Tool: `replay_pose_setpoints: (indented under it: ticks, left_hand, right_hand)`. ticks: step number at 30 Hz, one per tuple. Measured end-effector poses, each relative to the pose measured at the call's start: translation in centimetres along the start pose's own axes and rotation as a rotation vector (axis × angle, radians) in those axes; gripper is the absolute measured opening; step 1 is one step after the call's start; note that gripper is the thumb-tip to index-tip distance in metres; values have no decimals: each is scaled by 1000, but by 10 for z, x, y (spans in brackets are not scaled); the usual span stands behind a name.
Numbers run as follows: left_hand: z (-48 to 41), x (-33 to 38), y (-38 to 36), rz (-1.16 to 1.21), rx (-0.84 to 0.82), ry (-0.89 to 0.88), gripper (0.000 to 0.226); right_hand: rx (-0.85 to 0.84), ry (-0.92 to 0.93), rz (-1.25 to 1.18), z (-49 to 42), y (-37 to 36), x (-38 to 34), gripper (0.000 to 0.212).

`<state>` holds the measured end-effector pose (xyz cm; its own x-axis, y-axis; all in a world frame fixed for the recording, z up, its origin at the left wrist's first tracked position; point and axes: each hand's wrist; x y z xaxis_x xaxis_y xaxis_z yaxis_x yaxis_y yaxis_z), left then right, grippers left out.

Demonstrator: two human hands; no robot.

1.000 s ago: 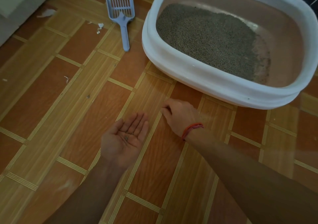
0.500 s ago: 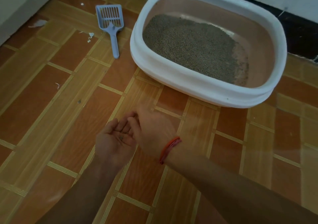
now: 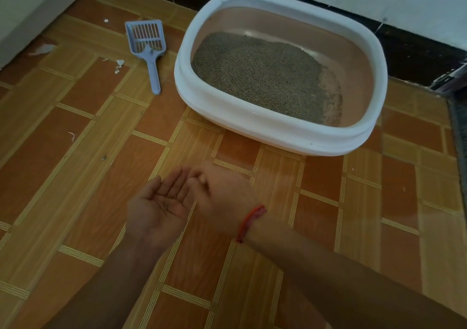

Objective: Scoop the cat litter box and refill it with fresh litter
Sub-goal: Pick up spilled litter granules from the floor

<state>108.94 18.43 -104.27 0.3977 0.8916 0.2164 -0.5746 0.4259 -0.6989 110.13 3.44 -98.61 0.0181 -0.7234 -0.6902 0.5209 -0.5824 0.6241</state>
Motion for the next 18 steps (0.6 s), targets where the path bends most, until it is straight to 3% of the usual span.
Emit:
replay_pose_setpoints:
  ticks: [2, 5, 9, 18]
  left_hand:
    - [-3, 2, 3, 44, 23, 3, 46]
    - [1, 0, -4, 58, 12, 12, 46]
    - [-1, -4, -8, 38, 11, 38, 37]
    - [-3, -6, -2, 19, 19, 32, 36]
  right_hand:
    - [292, 56, 25, -8, 1, 23, 17]
    - [393, -68, 87, -5, 9, 77, 13]
    - [349, -174, 118, 7, 11, 120, 9]
    - [252, -159, 162, 11, 5, 128, 11]
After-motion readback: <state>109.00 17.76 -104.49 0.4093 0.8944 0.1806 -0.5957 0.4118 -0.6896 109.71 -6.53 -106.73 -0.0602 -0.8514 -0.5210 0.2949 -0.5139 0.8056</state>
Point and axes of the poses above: each hand's wrist, its own z-axis away from the middle knuckle, its own y-axis out of the back of the hand, x = y × z, and after that the axes turned 3 degrees about y, right-handed
